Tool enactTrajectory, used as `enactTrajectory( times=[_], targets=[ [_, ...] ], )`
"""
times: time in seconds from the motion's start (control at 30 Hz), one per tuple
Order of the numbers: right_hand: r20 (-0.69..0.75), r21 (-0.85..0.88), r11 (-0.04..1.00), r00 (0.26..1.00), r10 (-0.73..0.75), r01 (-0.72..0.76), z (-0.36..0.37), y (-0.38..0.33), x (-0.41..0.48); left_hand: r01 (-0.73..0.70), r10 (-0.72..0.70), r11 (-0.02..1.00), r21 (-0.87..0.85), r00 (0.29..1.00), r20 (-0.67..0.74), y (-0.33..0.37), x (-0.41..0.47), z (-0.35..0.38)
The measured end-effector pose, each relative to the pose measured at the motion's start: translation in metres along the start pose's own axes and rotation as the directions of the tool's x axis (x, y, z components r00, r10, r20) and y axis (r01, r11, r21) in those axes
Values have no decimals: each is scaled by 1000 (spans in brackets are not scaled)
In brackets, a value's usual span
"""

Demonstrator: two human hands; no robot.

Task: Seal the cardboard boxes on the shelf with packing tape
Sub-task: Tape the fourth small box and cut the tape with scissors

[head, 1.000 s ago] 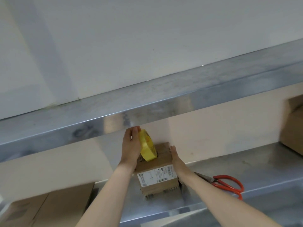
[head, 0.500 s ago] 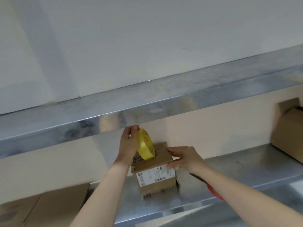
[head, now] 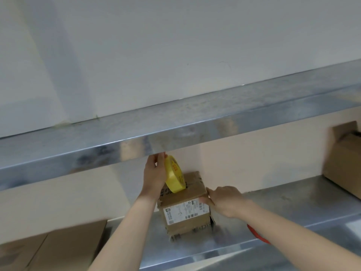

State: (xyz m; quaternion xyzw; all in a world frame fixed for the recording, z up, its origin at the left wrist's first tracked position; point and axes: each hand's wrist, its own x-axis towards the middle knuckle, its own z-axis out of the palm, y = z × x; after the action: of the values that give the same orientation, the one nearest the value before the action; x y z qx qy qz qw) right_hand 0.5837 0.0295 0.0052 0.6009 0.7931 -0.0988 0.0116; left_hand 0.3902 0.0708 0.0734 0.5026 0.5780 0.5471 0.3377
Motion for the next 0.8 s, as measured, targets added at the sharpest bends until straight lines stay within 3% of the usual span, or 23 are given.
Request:
enactTrajectory(
  times=[0.13, 0.23, 0.4, 0.47, 0.57, 0.73, 0.8],
  targets=[
    [-72, 6, 1000, 997, -11, 11, -8, -2, 5, 38, -38, 999, -15, 999, 10, 4, -2, -2],
    [5, 79, 997, 1000, 3, -3, -9, -3, 4, 97, -96, 994, -45, 995, 30, 8, -1, -5],
    [38, 145, 989, 999, -2, -4, -20, 2, -4, 297, -277, 909, -294, 955, 110, 22, -7, -13],
    [-29, 204, 978, 999, -24, 29, -23, 3, -7, 337, -312, 881, -333, 941, 130, 23, -8, -16],
    [-154, 354, 933, 988, -13, 67, -23, -7, -12, 352, -329, 869, -348, 936, 125, 27, -10, -18],
    [-129, 412, 907, 991, -34, 85, 7, -20, -6, 327, -319, 860, -392, 944, 89, 31, -14, -31],
    [-98, 525, 850, 995, 0, 52, -2, -4, -7, 320, -327, 842, -435, 943, 60, 31, -13, -40]
  ],
)
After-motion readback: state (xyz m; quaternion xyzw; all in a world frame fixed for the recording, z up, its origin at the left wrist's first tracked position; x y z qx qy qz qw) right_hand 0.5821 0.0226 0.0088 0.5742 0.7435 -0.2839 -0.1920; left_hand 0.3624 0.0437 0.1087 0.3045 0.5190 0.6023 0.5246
